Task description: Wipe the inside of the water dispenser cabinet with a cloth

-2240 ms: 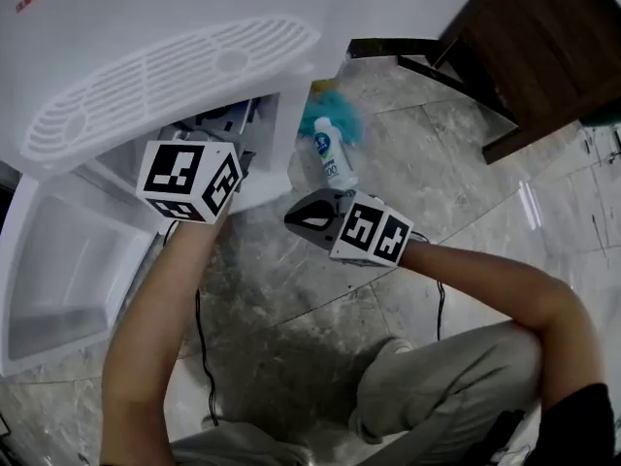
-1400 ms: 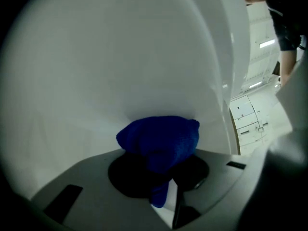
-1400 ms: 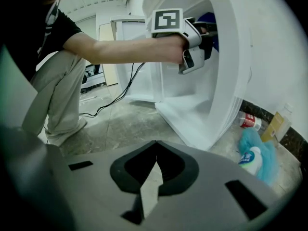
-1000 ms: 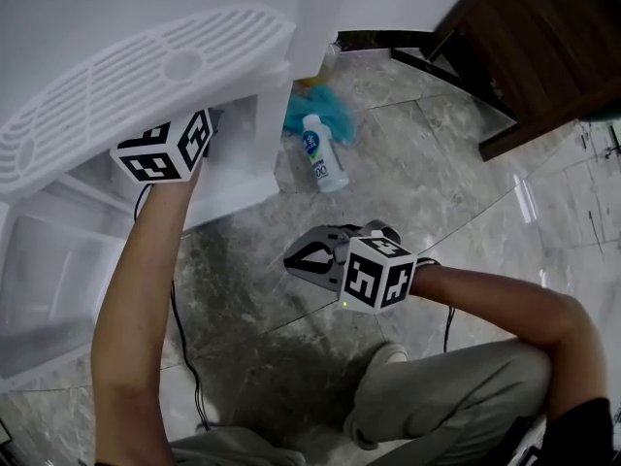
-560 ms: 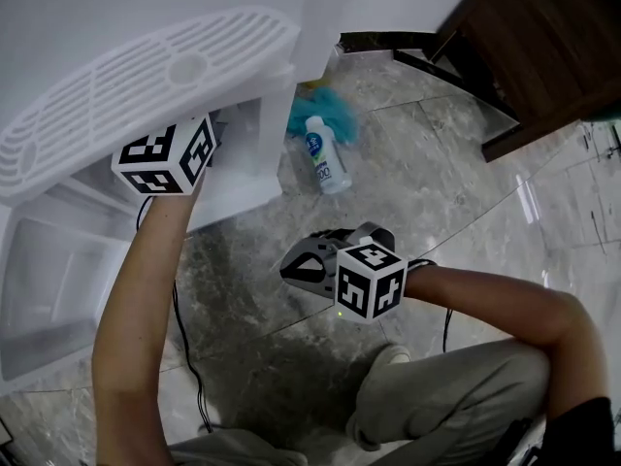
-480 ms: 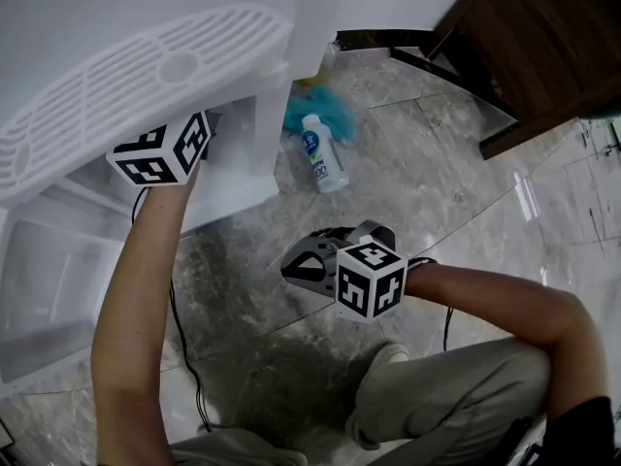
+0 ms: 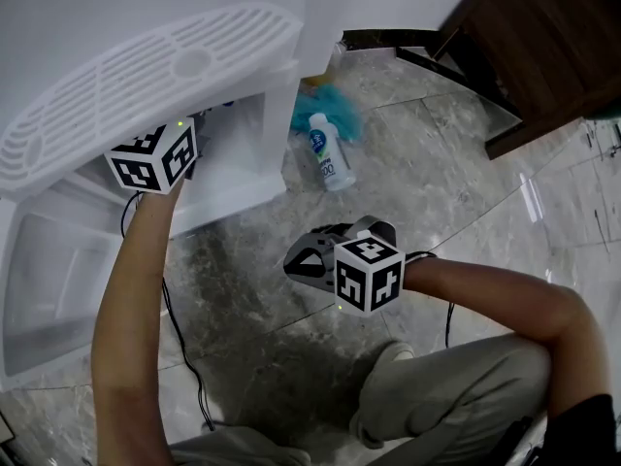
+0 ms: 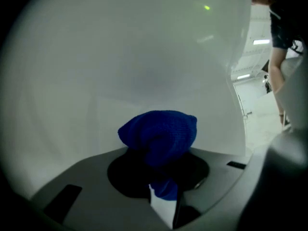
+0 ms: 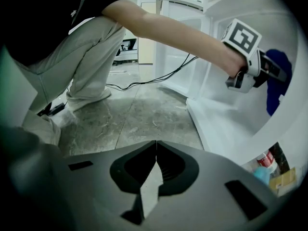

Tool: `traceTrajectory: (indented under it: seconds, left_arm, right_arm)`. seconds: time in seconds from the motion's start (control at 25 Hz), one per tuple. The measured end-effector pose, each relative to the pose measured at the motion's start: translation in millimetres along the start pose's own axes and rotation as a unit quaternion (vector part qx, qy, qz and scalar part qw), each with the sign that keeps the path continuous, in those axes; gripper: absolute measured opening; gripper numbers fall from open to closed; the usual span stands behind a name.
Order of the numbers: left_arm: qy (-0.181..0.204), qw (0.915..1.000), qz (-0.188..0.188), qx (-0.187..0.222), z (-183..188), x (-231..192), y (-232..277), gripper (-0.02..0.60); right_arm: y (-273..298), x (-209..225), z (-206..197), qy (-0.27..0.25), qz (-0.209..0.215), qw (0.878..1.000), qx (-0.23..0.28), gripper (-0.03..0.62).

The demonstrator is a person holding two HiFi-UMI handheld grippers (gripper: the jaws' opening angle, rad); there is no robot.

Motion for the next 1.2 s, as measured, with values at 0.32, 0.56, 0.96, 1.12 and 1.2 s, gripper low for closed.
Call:
traceTrajectory:
  seconds: [0.32,0.56,0.96,1.12,1.2]
  left_arm:
    - [0.148,0.9561,-0.055,-0.247,-114.9,2.9,-32.3,0.097]
    - [0.203,0.9202,-0.097,-0.32,-164.1,10.0,-29.8,0.097]
    - [0.259,0.8957,-0.142,-0.332,-171.1,20.7,-21.8,0.094]
    - [0.25,0.8936,-0.207,-0.31,-164.1,46.6,-40.1,0.094]
    - [0.255,0.8902,-0.223,-0.305,-162.6,51.7,-45.4,0.094]
  right_arm:
    - [-1.9,0.4,-10.7,0.013,0.003,1.0,-0.003,-0.002]
    - [-12.5,-8.1,-24.0,0.038,0.001,0.999,-0.005,-0.002]
    - [-23.4,-23.1,-44.5,0.063,0.006,0.998,-0.023,-0.002]
    - [-14.6,-16.4,-32.3,0.054,0.009,0.998,-0.014,-0.002]
    - [-9.1,-13.5,-26.5,0.048,0.014,0.999,-0.01,-0.002]
Point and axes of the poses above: the fingertips, and each gripper's own axes: y forward along the fingers, x to its right, z out of its top, the point moved 4 cm from there along -y, backward along the fingers, and after that the axes turned 14 degrees about x, right-handed, at the moved point
